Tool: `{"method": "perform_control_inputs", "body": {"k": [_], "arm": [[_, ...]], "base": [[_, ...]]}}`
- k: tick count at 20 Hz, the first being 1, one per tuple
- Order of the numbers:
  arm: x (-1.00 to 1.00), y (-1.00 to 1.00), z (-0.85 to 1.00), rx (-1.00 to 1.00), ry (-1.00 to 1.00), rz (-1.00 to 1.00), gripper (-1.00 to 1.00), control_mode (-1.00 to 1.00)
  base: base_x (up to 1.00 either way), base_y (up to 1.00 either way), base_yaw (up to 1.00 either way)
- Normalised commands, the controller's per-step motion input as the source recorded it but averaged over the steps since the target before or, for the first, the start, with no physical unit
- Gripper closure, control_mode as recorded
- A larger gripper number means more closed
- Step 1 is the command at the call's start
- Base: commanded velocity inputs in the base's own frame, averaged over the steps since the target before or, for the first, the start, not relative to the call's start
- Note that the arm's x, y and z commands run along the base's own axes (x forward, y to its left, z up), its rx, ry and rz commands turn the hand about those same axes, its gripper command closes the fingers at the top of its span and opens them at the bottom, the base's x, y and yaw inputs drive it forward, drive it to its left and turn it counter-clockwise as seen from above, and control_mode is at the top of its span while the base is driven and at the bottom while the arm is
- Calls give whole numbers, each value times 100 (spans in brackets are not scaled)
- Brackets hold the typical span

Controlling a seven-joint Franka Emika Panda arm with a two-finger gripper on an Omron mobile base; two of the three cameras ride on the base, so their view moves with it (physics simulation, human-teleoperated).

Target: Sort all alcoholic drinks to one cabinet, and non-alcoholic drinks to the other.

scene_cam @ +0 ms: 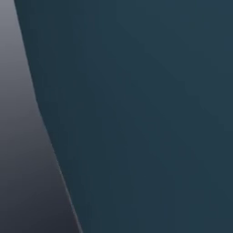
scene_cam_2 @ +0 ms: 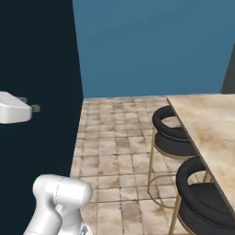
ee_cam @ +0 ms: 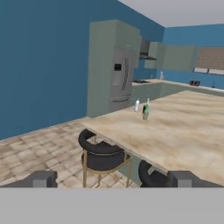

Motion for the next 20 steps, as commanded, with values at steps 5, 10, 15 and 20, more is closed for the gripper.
{"method": "perform_control_inputs", "body": {"k": [5, 10, 15, 20], "arm": [[0, 0, 0, 0, 0, 0, -100, 100], [0, 0, 0, 0, 0, 0, -100, 100], [0, 0, 0, 0, 0, 0, -100, 100], [0, 0, 0, 0, 0, 0, -100, 100]], "base": [[44, 55, -25], [36, 49, -23], [40, 49, -23], [39, 48, -24]]}}
